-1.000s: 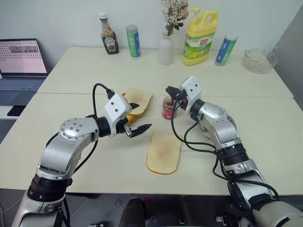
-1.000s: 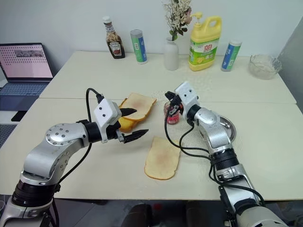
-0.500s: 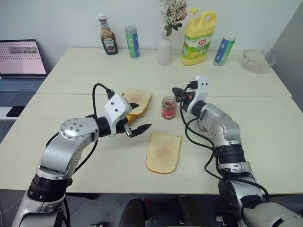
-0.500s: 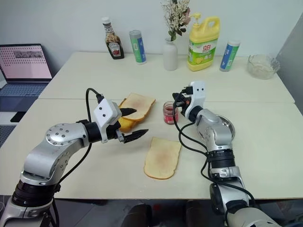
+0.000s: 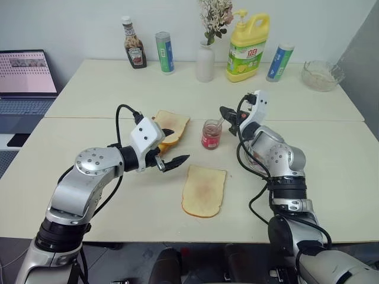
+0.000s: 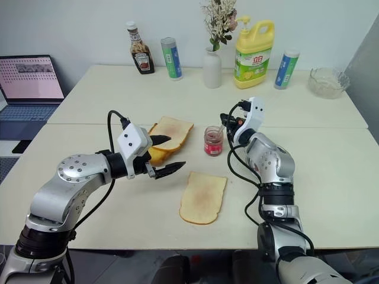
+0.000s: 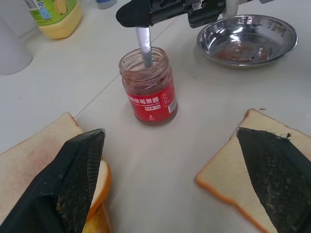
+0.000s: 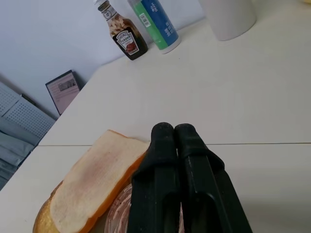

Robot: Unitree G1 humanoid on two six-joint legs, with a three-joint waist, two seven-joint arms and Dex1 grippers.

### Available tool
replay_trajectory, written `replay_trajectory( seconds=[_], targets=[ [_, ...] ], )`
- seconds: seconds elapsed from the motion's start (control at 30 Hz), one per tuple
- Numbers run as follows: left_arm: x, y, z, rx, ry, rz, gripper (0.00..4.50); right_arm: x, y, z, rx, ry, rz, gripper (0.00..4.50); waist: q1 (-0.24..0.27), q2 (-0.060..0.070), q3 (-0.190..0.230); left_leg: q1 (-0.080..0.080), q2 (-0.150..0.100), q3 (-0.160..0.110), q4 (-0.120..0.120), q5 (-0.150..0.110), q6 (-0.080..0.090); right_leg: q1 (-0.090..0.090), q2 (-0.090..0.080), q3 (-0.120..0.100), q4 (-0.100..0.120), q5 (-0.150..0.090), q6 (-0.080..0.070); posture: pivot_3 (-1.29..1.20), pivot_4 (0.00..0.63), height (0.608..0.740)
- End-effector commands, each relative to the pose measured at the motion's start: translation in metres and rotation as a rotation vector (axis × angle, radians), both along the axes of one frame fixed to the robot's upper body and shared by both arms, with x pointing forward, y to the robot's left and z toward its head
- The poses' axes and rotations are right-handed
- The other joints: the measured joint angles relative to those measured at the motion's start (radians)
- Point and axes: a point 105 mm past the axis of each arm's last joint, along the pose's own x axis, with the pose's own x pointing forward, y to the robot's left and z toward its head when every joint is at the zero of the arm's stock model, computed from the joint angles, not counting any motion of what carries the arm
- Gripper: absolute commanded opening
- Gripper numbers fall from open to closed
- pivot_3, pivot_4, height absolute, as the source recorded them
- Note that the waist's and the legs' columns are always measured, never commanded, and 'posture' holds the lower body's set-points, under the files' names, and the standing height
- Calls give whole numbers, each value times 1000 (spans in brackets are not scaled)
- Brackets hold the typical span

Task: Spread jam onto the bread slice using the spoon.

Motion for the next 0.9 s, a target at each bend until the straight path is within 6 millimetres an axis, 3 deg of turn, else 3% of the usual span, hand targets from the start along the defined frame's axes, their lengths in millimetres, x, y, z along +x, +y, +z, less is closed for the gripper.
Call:
replay_trajectory(
  seconds=[0.03,0.9],
  targets=[
    [2,2,8,0,-51,8,4500,-5,8,33,53,-85,34,12,0,0,0,0,0,0,0,0,0,0,0,0,0,0,0,0,150,740],
    [9,7,11,-15,-67,33,4500,-1,-5,40,181,-16,-3,12,0,0,0,-1,0,0,0,0,0,-1,0,0,0,0,0,0,150,740]
  ],
)
